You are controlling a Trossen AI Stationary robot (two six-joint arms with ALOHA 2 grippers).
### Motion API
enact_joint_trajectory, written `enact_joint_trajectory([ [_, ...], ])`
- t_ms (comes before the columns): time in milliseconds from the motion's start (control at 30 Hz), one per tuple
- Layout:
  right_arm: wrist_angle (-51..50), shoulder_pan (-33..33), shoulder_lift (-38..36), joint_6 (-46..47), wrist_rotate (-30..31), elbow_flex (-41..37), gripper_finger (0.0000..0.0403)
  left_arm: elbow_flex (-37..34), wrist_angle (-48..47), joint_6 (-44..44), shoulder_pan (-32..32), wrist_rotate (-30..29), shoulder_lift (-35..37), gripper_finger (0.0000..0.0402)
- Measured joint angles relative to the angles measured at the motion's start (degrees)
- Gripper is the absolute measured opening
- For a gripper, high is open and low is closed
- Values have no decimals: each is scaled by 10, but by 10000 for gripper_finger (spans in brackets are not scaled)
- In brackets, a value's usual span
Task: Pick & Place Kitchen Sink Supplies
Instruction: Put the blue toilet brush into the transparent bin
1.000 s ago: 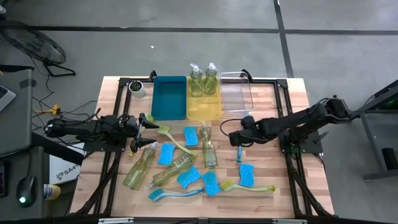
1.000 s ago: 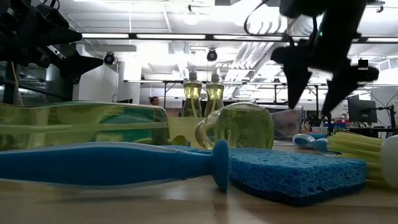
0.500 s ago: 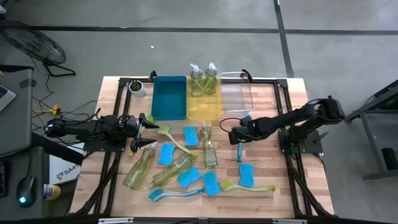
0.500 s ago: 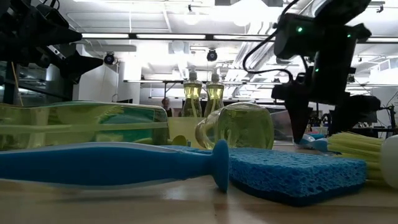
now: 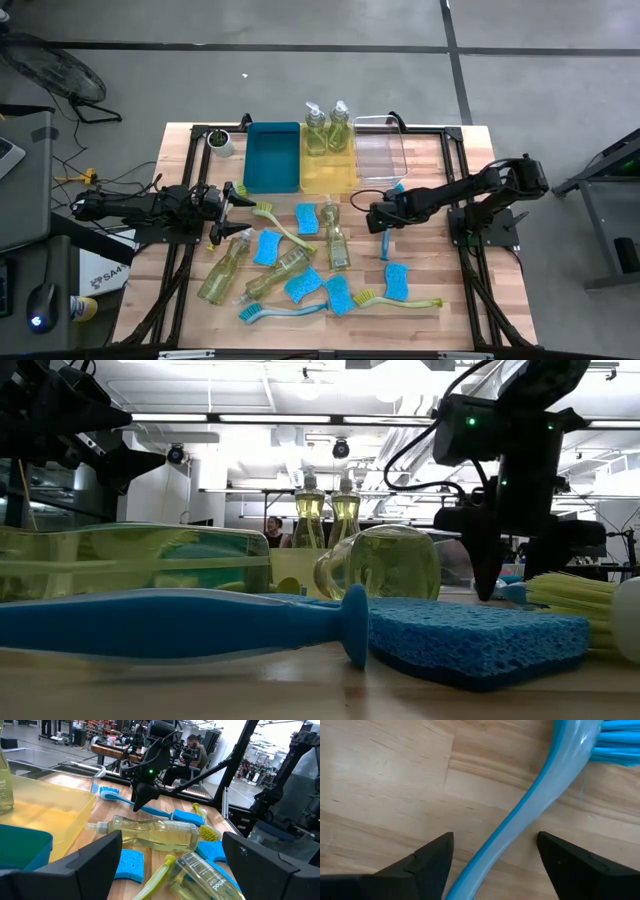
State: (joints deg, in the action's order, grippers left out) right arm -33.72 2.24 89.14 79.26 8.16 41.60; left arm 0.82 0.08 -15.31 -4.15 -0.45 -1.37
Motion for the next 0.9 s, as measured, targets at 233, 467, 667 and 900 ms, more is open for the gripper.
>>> enact_joint_trajectory([
  [233, -9, 0, 0, -3, -3, -1, 214, 0, 0, 0, 0, 0, 0, 340],
  [467, -17, 0, 1, -2, -8, -2, 145, 0, 0, 0, 0, 0, 0, 340],
  [667, -18, 1, 1, -1, -16, -2, 89, 0, 0, 0, 0, 0, 0, 340],
  [900, -14, 29, -33, -2, -52, -2, 39, 0, 0, 0, 0, 0, 0, 340],
])
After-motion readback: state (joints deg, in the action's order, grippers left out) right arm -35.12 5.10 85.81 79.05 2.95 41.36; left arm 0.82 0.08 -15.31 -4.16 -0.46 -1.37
